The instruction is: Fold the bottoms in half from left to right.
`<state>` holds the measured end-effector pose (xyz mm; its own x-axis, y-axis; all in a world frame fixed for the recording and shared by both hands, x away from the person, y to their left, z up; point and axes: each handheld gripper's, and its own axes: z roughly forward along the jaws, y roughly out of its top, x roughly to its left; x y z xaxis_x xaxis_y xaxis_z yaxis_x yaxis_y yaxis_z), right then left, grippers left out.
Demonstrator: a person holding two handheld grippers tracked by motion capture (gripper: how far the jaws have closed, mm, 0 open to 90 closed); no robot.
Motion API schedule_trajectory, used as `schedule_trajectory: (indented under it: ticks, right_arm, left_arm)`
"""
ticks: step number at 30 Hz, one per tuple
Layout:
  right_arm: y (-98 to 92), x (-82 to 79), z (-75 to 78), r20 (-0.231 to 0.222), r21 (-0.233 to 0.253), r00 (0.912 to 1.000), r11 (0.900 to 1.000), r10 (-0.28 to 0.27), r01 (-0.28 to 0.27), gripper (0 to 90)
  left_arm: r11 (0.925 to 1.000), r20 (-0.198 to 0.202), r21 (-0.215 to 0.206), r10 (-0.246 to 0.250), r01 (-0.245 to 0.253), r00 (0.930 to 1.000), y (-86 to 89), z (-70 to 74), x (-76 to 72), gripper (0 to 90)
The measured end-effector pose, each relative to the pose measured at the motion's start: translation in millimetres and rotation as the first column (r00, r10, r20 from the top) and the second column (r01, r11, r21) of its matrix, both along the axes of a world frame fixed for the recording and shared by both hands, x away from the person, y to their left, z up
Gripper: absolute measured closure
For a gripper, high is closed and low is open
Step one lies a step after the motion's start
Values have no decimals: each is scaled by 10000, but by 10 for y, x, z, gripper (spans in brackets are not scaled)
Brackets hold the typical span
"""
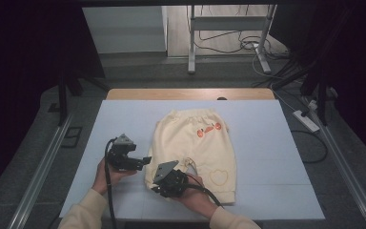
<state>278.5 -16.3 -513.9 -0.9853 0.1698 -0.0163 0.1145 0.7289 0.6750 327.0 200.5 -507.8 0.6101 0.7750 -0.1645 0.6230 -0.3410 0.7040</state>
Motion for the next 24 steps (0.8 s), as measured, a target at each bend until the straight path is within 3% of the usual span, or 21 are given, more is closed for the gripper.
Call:
schedule_trajectory:
  ticks: [24]
  right_arm:
    - [-2,-3,-4,-23,-106,10000,9999,6,-7,791]
  left_arm:
    - [9993,-65,-356,-145,142,9999,-129,89,355,135]
